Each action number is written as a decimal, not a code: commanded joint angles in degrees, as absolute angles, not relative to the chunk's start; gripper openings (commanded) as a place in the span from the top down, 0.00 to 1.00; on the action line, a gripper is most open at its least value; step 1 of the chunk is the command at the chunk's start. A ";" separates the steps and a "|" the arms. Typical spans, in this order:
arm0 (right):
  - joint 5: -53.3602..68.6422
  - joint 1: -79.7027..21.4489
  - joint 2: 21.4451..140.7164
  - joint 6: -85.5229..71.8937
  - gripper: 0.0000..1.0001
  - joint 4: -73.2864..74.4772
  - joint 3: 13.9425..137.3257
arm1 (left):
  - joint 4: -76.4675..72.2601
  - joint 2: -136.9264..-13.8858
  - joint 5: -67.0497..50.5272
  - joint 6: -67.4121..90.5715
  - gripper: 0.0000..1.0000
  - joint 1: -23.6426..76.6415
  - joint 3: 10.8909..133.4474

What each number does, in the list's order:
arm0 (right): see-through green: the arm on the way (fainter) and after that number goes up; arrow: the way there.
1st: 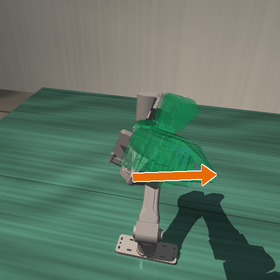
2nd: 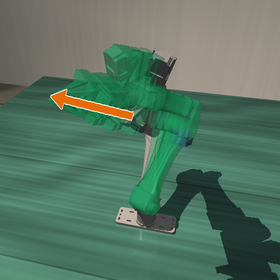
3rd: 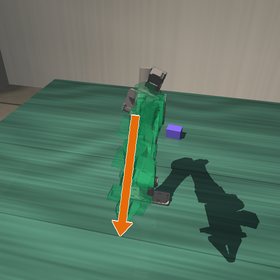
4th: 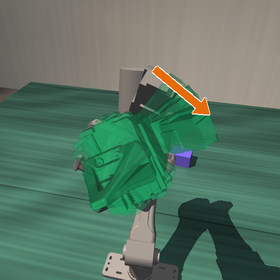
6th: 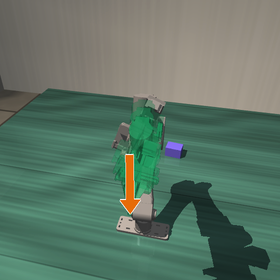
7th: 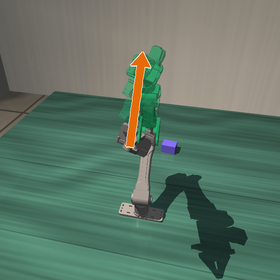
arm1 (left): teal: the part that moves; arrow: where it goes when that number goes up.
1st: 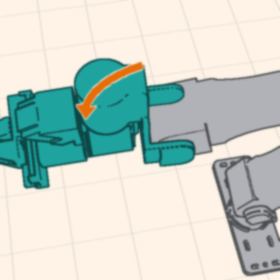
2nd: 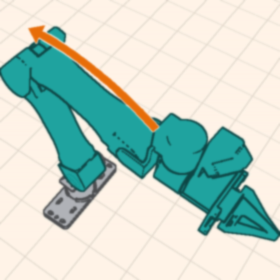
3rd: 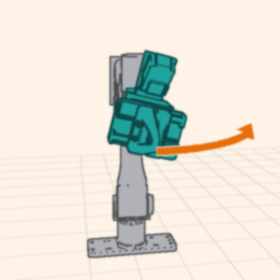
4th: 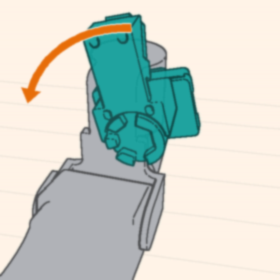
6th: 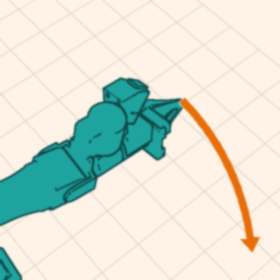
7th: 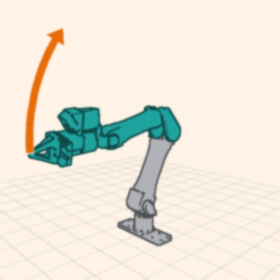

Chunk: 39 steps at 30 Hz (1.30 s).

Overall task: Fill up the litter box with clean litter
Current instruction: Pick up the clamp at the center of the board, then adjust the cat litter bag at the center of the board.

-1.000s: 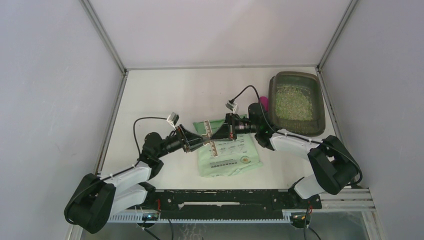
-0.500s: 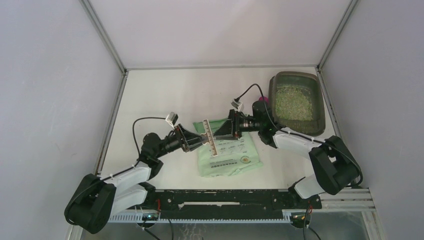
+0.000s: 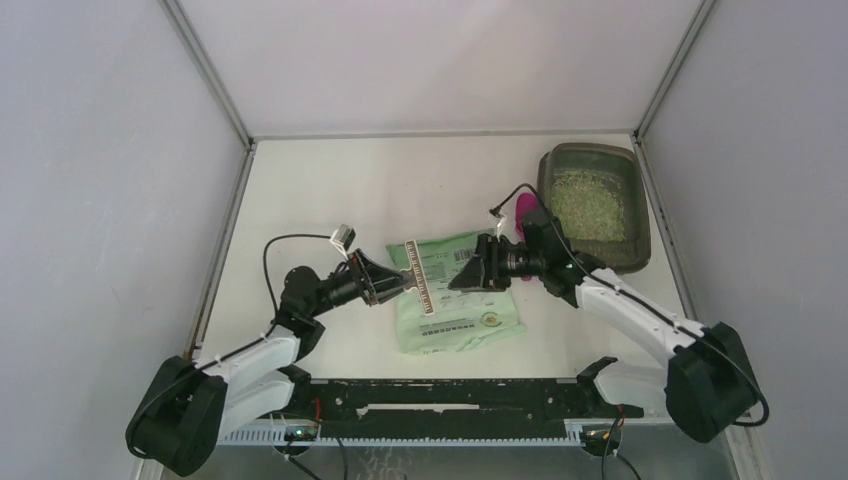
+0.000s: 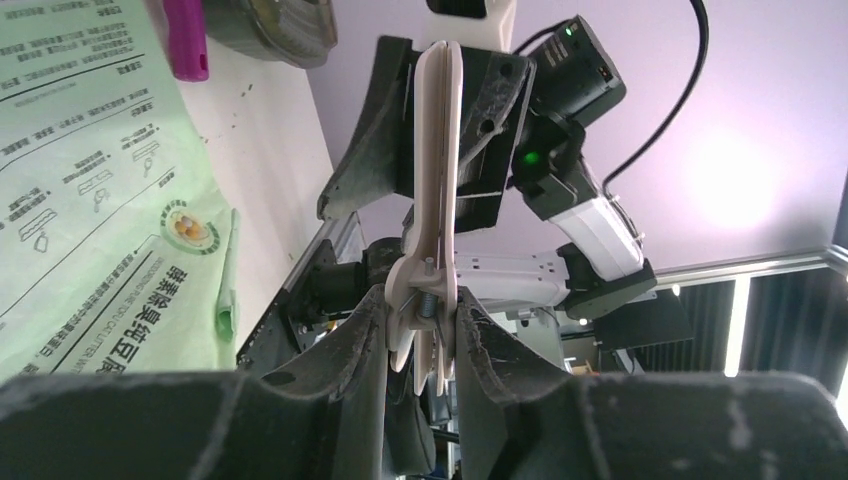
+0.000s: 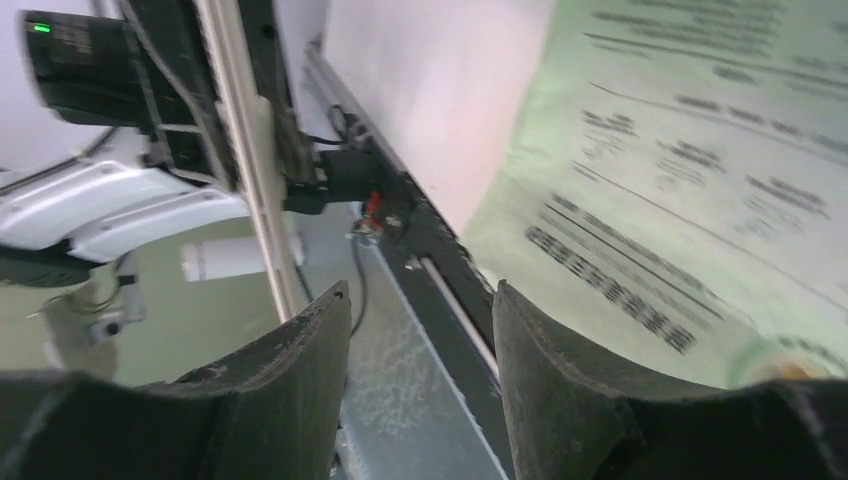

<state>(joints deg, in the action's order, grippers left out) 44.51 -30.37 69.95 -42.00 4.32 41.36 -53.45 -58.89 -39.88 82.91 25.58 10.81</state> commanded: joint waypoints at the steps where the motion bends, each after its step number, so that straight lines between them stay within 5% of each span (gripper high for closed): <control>1: 34.54 -30.50 61.84 -31.14 0.39 24.26 39.41 | -42.96 -53.75 -40.01 76.44 1.00 25.05 9.81; 5: 30.78 -34.13 51.37 -31.07 0.45 28.47 33.63 | -34.98 -48.55 -39.02 73.71 1.00 25.05 9.80; 11: 16.25 -52.28 35.83 -42.65 0.64 32.76 24.91 | -23.24 -41.52 -37.36 69.36 1.00 25.05 11.00; 16: 0.71 -66.37 29.88 -55.82 0.65 32.12 19.52 | -20.66 -40.25 -36.44 68.16 1.00 25.05 10.97; 24: -16.89 -76.53 46.34 -64.74 0.63 23.60 17.94 | -20.01 -39.42 -35.76 68.12 1.00 25.04 10.75; 39: -23.71 -69.30 54.33 -57.93 0.59 19.57 22.11 | -20.12 -39.46 -35.86 67.38 1.00 25.05 10.83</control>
<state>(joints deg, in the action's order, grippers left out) -20.05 -71.13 55.68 -60.90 19.97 19.29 -17.82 -39.31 -36.10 68.90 25.47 10.81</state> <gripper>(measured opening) 0.404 0.307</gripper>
